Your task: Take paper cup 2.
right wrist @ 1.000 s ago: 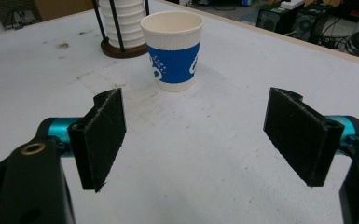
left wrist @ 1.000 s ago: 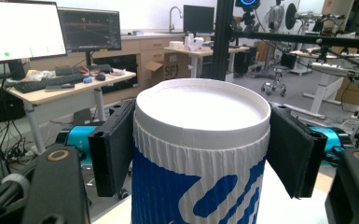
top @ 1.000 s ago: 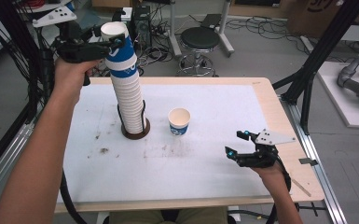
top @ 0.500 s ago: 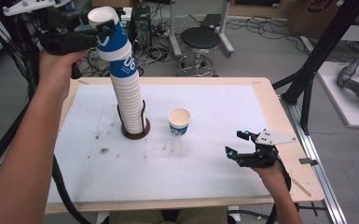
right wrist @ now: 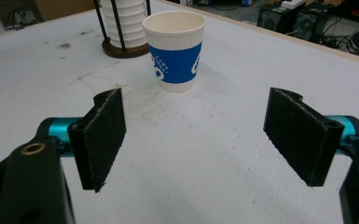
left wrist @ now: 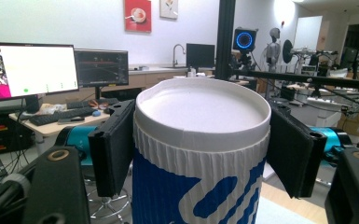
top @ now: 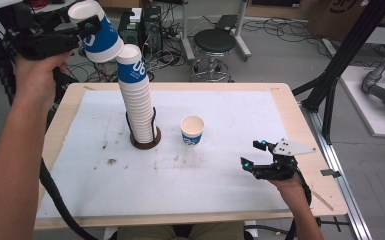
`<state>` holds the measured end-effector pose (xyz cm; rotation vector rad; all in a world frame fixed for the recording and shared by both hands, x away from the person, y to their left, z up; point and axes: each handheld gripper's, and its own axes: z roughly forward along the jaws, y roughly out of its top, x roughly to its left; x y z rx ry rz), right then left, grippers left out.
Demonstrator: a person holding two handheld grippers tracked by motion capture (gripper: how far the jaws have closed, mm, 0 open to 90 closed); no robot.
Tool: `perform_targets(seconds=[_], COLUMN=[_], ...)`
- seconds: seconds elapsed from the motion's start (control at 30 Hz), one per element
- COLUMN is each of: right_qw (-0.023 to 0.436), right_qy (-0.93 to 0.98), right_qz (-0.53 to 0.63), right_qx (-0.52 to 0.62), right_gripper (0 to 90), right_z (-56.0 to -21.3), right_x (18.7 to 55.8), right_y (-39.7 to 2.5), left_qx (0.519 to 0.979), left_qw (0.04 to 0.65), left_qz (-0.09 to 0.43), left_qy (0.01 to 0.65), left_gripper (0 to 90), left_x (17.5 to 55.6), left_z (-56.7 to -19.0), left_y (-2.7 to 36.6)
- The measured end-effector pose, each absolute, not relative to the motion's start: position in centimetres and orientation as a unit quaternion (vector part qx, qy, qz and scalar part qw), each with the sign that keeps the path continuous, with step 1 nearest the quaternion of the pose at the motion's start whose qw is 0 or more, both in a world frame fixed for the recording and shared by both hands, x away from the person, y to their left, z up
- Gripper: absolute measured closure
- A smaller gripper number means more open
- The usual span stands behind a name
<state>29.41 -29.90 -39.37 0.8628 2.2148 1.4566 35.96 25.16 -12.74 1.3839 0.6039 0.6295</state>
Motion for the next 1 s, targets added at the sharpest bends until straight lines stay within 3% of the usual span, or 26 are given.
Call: perform_targets(seconds=[0.5, 1.0], right_qw=[0.174, 0.173], right_qy=[0.782, 0.785], right_qz=[0.517, 0.514], right_qx=[0.301, 0.301], right_gripper=[21.4, 21.4], right_z=[-39.4, -39.6], right_x=[29.4, 29.4], right_y=[-29.7, -29.5], left_qx=[0.640, 0.647], left_qw=[0.673, 0.678], left_qz=[0.278, 0.244], left_qy=[0.244, 0.250], left_gripper=[30.0, 30.1], left_x=[31.3, 29.3], left_z=[-18.0, -28.7], left_y=[27.5, 26.9])
